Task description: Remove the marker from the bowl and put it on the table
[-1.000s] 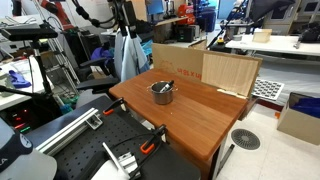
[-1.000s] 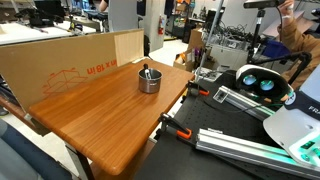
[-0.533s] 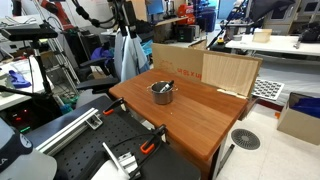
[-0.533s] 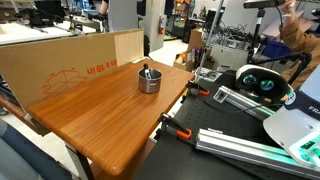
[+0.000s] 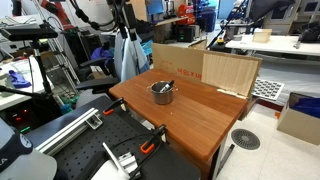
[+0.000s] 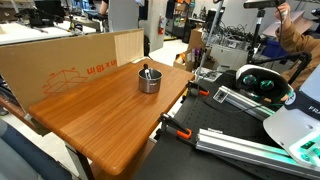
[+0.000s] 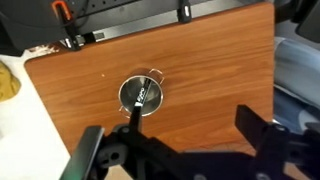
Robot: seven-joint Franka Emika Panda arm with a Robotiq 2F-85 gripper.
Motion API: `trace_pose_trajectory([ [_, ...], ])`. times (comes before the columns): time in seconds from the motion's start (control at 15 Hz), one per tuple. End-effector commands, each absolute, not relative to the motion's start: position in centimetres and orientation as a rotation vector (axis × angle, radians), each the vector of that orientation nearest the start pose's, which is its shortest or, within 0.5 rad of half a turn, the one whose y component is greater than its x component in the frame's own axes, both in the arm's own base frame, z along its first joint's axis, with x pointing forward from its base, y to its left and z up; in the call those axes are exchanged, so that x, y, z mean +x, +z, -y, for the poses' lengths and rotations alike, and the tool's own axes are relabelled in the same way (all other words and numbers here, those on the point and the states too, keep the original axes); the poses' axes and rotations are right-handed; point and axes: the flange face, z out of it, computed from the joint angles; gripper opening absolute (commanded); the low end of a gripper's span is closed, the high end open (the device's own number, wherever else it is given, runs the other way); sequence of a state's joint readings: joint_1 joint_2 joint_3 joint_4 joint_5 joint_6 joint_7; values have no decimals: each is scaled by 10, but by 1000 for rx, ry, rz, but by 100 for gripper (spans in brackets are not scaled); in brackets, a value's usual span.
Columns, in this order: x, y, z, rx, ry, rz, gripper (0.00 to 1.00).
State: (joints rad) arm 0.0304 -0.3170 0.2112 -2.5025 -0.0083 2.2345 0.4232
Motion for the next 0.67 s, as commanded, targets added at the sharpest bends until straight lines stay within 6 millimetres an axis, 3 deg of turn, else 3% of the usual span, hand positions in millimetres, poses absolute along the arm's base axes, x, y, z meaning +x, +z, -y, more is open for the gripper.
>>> trace_pose_trajectory([
  [0.0, 426, 390, -95, -3158, -171, -327, 100],
  [0.6, 432, 346, -53, -3125, -192, -446, 100],
])
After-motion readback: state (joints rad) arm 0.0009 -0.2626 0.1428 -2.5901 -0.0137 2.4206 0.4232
